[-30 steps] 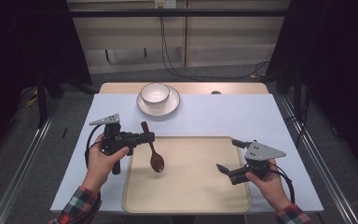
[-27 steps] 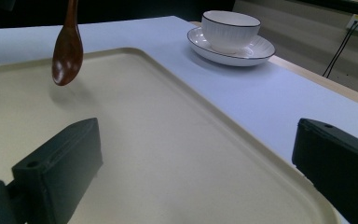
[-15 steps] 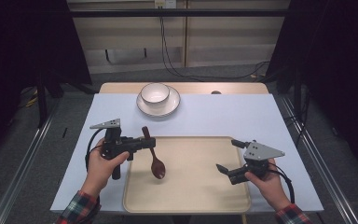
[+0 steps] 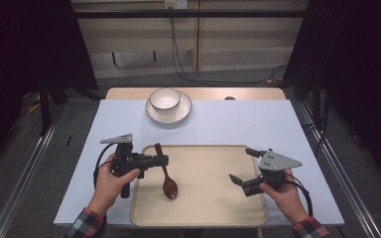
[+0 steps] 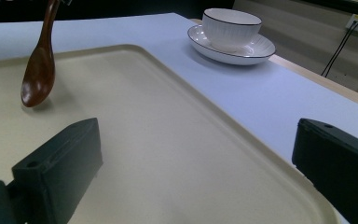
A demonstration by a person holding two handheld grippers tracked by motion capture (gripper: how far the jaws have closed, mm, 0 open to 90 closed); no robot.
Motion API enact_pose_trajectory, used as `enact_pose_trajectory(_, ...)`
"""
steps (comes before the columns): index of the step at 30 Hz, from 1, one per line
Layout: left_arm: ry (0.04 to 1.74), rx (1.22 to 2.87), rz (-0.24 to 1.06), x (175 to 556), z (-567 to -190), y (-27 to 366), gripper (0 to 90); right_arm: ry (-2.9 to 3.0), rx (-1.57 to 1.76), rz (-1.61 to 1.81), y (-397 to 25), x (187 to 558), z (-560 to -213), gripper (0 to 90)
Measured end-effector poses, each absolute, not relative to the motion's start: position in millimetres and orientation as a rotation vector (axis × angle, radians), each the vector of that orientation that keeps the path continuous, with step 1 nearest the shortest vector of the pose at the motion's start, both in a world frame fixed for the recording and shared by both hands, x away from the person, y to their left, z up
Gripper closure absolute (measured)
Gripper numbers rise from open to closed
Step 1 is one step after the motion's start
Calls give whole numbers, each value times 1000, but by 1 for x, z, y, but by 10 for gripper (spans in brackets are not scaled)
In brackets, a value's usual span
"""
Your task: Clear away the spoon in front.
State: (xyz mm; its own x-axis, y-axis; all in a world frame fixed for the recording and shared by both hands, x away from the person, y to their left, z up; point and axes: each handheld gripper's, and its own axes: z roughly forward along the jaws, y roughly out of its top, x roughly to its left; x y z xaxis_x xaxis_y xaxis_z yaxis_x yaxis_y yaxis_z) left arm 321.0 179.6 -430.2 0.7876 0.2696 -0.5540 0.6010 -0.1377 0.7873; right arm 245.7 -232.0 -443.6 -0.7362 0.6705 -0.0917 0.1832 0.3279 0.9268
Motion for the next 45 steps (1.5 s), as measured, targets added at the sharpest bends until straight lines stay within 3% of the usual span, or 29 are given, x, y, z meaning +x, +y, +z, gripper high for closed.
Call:
enact_pose_trajectory(9,680,1735,-318,324,-437,177,832,2138,736,1394,-231,246,-444,12)
enact_pose_trajectory(14,678,1792,-151,327,-438,177,699,2141,738,1395,-231,245,-444,12)
enact_pose_trajectory(29,649,1887,51,331,-438,171,465,2153,725,1388,-229,243,-444,13)
enact_pose_trajectory(40,639,1892,40,328,-436,169,411,2150,715,1388,-231,243,-444,13)
enact_pose_trajectory(45,663,1857,49,330,-434,173,341,2149,718,1389,-231,244,-444,13)
